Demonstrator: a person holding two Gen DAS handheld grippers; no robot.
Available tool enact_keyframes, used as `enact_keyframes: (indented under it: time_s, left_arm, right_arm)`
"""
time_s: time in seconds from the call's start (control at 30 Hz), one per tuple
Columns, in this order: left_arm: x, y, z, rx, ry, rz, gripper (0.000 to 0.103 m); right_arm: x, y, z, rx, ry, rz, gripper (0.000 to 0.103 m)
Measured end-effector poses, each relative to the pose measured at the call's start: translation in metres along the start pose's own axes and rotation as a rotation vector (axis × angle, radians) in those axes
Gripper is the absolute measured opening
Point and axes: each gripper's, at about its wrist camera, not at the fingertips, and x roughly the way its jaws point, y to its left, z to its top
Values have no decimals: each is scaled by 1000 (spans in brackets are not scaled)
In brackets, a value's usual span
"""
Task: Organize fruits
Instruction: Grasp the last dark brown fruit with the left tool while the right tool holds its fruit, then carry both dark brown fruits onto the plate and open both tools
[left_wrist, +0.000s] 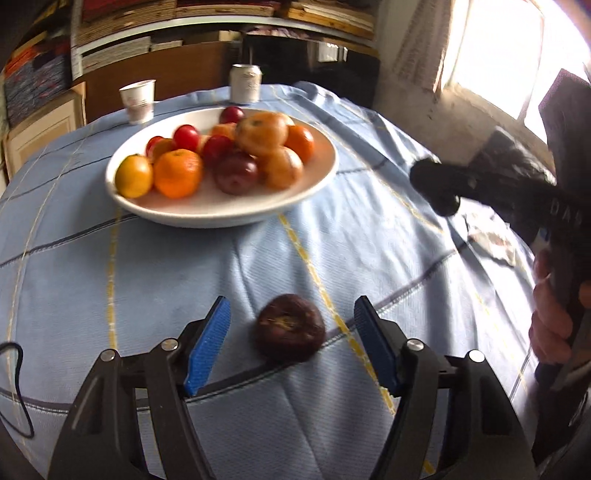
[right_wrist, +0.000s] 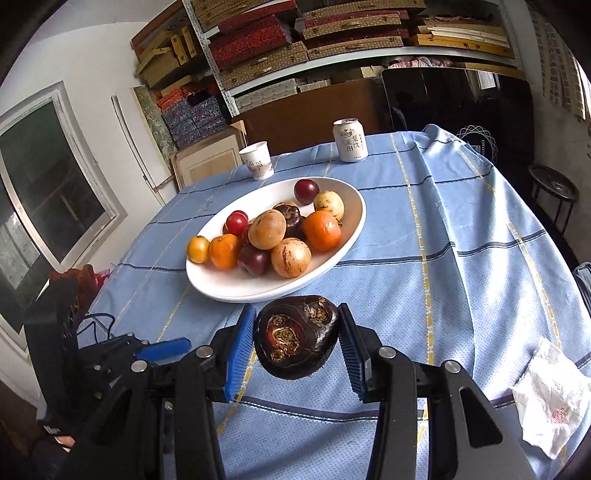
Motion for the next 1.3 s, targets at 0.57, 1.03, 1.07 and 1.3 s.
enact_keyframes:
  time_s: [0.57, 1.03, 1.07, 1.3]
  left_arm:
    - [17, -1, -1, 7, 80, 51, 50]
    - [12, 4, 0, -21, 64, 66, 41]
    - [8, 8, 1, -40, 52, 68, 41]
    - [-36, 35, 36, -58, -52, 94, 41]
  right_arm:
    - [6, -4, -3, 12, 27, -17, 45]
    - [15, -6, -5, 14, 41, -4, 45]
    - [15, -6, -5, 9, 40, 6, 45]
    - [16, 6, 10, -29, -3, 85, 45]
